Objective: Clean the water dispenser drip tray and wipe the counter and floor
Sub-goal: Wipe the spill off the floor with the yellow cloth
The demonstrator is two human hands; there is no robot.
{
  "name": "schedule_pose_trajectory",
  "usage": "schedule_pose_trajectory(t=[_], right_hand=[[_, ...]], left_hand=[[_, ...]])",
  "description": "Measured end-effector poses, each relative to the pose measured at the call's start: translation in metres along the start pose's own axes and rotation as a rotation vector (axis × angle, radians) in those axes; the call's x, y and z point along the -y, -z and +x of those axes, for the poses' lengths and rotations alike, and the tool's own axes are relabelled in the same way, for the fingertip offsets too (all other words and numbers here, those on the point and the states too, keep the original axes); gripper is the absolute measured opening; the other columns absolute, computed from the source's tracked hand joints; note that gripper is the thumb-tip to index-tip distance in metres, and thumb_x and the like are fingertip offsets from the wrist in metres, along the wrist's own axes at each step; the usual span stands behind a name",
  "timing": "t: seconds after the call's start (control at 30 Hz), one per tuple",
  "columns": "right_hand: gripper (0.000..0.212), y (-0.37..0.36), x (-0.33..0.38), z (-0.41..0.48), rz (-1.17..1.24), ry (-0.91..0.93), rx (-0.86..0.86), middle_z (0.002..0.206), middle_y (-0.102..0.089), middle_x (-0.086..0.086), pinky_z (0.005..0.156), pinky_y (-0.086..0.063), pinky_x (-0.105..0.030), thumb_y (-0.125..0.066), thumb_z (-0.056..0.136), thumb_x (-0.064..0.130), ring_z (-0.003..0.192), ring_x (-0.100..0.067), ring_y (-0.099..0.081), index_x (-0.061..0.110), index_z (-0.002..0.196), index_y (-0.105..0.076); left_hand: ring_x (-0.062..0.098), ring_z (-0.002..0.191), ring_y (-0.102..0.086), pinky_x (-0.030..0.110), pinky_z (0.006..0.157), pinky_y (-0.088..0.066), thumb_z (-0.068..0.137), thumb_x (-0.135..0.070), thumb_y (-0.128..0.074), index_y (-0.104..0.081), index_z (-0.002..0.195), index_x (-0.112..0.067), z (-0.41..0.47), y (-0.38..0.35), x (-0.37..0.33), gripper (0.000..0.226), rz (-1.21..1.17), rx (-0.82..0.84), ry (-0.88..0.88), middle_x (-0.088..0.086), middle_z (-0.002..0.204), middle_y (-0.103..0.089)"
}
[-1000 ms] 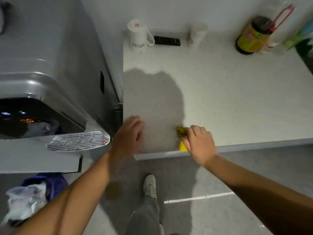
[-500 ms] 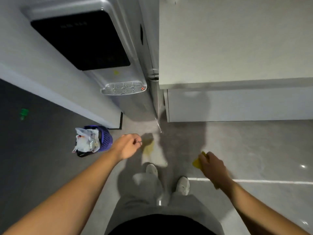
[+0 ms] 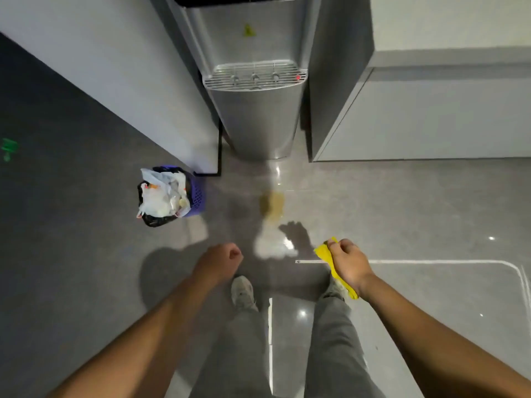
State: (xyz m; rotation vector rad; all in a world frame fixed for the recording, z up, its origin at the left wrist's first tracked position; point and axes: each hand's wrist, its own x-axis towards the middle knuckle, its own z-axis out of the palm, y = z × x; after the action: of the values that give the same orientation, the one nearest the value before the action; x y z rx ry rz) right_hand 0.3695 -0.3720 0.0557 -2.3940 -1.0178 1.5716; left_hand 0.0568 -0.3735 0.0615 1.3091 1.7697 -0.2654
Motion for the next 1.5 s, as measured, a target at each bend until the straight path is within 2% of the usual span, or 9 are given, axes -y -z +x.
schedule_pose_trajectory(t=[0.23, 0.43, 0.73, 0.87, 0.97, 1.03, 1.2, 1.37, 1.5], right_hand=[[0.039, -0.110, -0.011, 0.071, -0.156, 0.061, 0.002, 0.096, -0.067, -0.015, 0.081, -0.047, -0.040, -0.051, 0.099, 0.052, 0.094, -0.037, -0.060, 0.014, 0.091, -0.055], [0.023, -0.203, -0.080, 0.188, -0.316, 0.203, 0.090, 0.078, -0.062, -0.004, 0.069, -0.040, -0.037, -0.057, 0.096, 0.041, 0.085, -0.037, -0.061, 0.021, 0.087, -0.048], [0.010, -0.319, -0.190, 0.454, -0.698, 0.551, -0.012, 0.103, -0.067, -0.011, 0.072, -0.049, -0.040, -0.054, 0.097, 0.029, 0.096, -0.039, -0.063, 0.019, 0.101, -0.053], [0.019, -0.320, -0.189, 0.530, -0.827, 0.726, -0.346, 0.101, -0.067, -0.011, 0.074, -0.042, -0.043, -0.057, 0.097, 0.029, 0.091, -0.039, -0.061, 0.017, 0.111, -0.063], [0.039, -0.310, -0.179, 0.560, -0.926, 0.725, -0.472, 0.104, -0.063, -0.010, 0.075, -0.033, -0.042, -0.078, 0.079, 0.027, 0.093, -0.038, -0.058, 0.017, 0.114, -0.063], [0.059, -0.311, -0.176, 0.569, -1.003, 0.703, -0.429, 0.111, -0.061, -0.010, 0.080, -0.036, -0.043, -0.085, 0.066, 0.023, 0.098, -0.038, -0.056, 0.017, 0.120, -0.063], [0.061, -0.323, -0.173, 0.573, -0.806, 0.675, -0.230, 0.144, -0.051, -0.016, 0.099, -0.048, -0.046, -0.071, 0.093, 0.023, 0.131, -0.041, -0.048, 0.008, 0.148, -0.050], [0.103, -0.338, -0.182, 0.571, -0.873, 0.546, -0.032, 0.172, 0.013, -0.013, 0.127, -0.008, -0.051, -0.060, 0.097, 0.050, 0.158, -0.034, 0.008, 0.006, 0.163, 0.006], [0.104, -0.348, -0.186, 0.561, -0.803, 0.530, -0.143, 0.172, -0.001, -0.013, 0.128, -0.004, -0.048, -0.062, 0.091, 0.048, 0.158, -0.030, 0.000, 0.006, 0.163, 0.001]], left_hand=[[0.035, 0.101, -0.069, 0.040, 0.085, -0.055, 0.094, -0.029, -0.063, -0.072, 0.103, -0.020, 0.114, -0.030, 0.090, 0.016, -0.018, -0.031, -0.023, 0.011, 0.105, -0.077], [0.032, 0.109, -0.067, 0.035, 0.085, -0.048, 0.098, -0.029, -0.057, -0.064, 0.121, -0.019, 0.252, -0.102, 0.145, 0.026, 0.045, -0.011, -0.102, 0.007, 0.118, -0.074], [0.036, 0.144, -0.042, 0.044, 0.117, -0.035, 0.094, -0.041, -0.067, -0.040, 0.155, -0.016, 0.517, -0.230, 0.219, 0.071, 0.374, -0.113, -0.268, 0.015, 0.157, -0.044], [0.035, 0.157, -0.015, 0.051, 0.122, -0.025, 0.083, -0.064, -0.071, -0.016, 0.163, -0.022, 0.586, -0.249, 0.234, 0.106, 0.567, -0.152, -0.305, 0.010, 0.172, -0.011], [0.036, 0.155, -0.017, 0.056, 0.114, -0.036, 0.075, -0.068, -0.076, -0.016, 0.161, -0.028, 0.603, -0.258, 0.236, 0.112, 0.552, -0.205, -0.291, 0.008, 0.171, -0.008], [0.037, 0.154, -0.018, 0.060, 0.108, -0.041, 0.074, -0.065, -0.079, -0.021, 0.160, -0.029, 0.604, -0.262, 0.236, 0.110, 0.544, -0.240, -0.303, 0.009, 0.170, -0.013], [0.037, 0.158, -0.001, 0.058, 0.118, -0.029, 0.078, -0.060, -0.078, -0.018, 0.162, -0.030, 0.606, -0.268, 0.237, 0.107, 0.500, -0.217, -0.267, 0.007, 0.173, -0.005], [0.040, 0.158, 0.000, 0.059, 0.122, -0.019, 0.080, -0.058, -0.077, -0.017, 0.162, -0.026, 0.610, -0.270, 0.239, 0.106, 0.524, -0.230, -0.285, 0.012, 0.172, -0.005], [0.039, 0.158, 0.000, 0.061, 0.124, -0.015, 0.081, -0.059, -0.075, -0.017, 0.162, -0.027, 0.613, -0.272, 0.243, 0.104, 0.527, -0.236, -0.300, 0.011, 0.172, -0.003]])
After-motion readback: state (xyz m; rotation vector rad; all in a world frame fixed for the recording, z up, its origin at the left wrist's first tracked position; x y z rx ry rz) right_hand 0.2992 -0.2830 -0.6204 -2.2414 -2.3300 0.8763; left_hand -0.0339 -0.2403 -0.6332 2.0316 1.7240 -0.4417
